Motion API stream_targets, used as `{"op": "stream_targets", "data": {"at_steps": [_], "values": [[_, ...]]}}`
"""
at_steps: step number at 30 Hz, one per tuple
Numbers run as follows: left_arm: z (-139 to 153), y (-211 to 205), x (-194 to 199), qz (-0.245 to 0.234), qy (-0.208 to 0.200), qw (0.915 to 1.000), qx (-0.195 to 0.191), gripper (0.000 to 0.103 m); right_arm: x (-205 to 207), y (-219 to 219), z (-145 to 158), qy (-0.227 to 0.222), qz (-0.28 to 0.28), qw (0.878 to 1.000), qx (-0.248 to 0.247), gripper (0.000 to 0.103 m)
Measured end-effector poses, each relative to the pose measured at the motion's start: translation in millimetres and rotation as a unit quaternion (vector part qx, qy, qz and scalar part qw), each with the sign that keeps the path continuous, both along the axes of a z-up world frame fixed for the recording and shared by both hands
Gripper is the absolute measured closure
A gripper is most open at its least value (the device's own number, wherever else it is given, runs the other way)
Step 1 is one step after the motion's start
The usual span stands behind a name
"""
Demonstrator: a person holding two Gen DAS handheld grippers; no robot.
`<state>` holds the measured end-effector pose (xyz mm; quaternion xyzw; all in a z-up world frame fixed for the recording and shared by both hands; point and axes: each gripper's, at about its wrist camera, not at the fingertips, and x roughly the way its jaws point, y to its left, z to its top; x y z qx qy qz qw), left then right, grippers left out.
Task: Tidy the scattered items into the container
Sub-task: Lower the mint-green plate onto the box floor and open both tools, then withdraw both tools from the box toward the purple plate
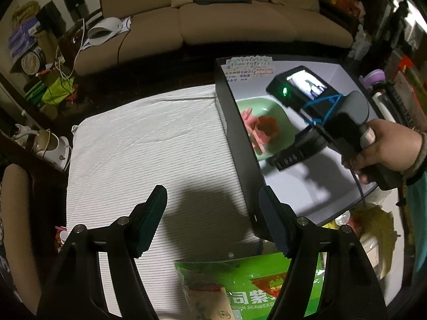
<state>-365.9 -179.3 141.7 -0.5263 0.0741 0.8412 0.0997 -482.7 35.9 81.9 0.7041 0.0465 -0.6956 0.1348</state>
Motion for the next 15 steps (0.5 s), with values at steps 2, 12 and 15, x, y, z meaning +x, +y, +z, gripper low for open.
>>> {"op": "stream_targets", "data": {"at_steps": [2, 12, 15], "values": [[-2, -3, 0, 0.001, -0.002, 1.0, 0.002, 0.034, -8, 7, 5, 0.005, -0.034, 0.999, -0.02, 0.037], [-1, -1, 6, 0.0, -0.009, 0.9997, 0.021, 0.031, -9, 2, 35, 0.002, -0.033, 0.999, -0.028, 0.029], [0, 7, 10, 0.003, -0.011, 0.9997, 0.02, 0.023, 4, 10, 66, 0.021, -0.026, 0.999, -0.026, 0.02]]}}
